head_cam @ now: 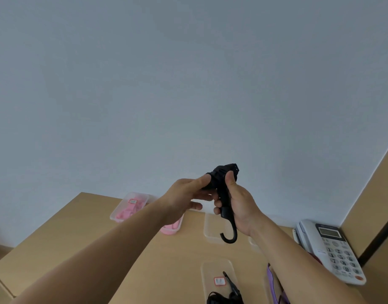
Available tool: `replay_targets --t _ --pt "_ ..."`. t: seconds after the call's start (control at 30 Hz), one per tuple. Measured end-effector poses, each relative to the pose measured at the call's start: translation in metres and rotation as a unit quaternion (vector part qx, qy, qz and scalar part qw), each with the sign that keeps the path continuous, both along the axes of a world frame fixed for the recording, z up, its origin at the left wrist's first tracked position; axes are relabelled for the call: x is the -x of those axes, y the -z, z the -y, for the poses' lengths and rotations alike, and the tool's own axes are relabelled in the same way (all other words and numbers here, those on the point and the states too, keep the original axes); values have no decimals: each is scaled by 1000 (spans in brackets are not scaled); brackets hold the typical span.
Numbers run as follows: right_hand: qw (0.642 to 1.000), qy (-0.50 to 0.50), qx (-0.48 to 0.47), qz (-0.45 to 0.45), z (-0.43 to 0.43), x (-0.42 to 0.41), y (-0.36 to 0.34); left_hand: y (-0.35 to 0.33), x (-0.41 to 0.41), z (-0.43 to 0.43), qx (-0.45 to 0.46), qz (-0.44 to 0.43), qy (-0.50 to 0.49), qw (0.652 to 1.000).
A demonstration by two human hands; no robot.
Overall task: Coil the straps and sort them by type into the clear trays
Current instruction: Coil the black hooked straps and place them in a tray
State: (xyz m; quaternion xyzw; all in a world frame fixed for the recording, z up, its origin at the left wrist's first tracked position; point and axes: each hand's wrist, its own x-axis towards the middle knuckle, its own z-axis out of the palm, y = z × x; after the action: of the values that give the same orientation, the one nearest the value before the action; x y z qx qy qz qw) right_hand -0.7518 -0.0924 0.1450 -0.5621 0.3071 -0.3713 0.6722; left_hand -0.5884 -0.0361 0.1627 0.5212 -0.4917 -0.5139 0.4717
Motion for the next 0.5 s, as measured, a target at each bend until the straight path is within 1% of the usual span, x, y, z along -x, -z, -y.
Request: replay_targets --t 0.13,0.2,0.27,0.33,0.4,0.43,0.47,0.5 --pt "999 6 4 -42 -4 -1 3 0 -6 0 -29 -64 -12 997" --pt "999 10 -7 -52 -7 -3 2 2 -5 1 -34 -69 -54 996" --pt "998 6 -15 -53 -7 -4 2 5 -4 0 -24 -45 -97 994" --pt "998 2 -37 -45 -6 -3 0 8 -4 -3 18 10 -103 994" --pt "998 -5 -63 -31 -5 -3 0 9 -3 -4 73 87 -114 987" --pt "997 -10 -72 -20 -6 -4 0 11 -3 -4 98 141 -132 976" --pt "997 -17 -79 -8 -6 -4 0 12 -2 -3 124 211 -152 958" --pt "996 -22 -83 -1 -8 -5 -1 15 -2 -2 152 290 -169 930"
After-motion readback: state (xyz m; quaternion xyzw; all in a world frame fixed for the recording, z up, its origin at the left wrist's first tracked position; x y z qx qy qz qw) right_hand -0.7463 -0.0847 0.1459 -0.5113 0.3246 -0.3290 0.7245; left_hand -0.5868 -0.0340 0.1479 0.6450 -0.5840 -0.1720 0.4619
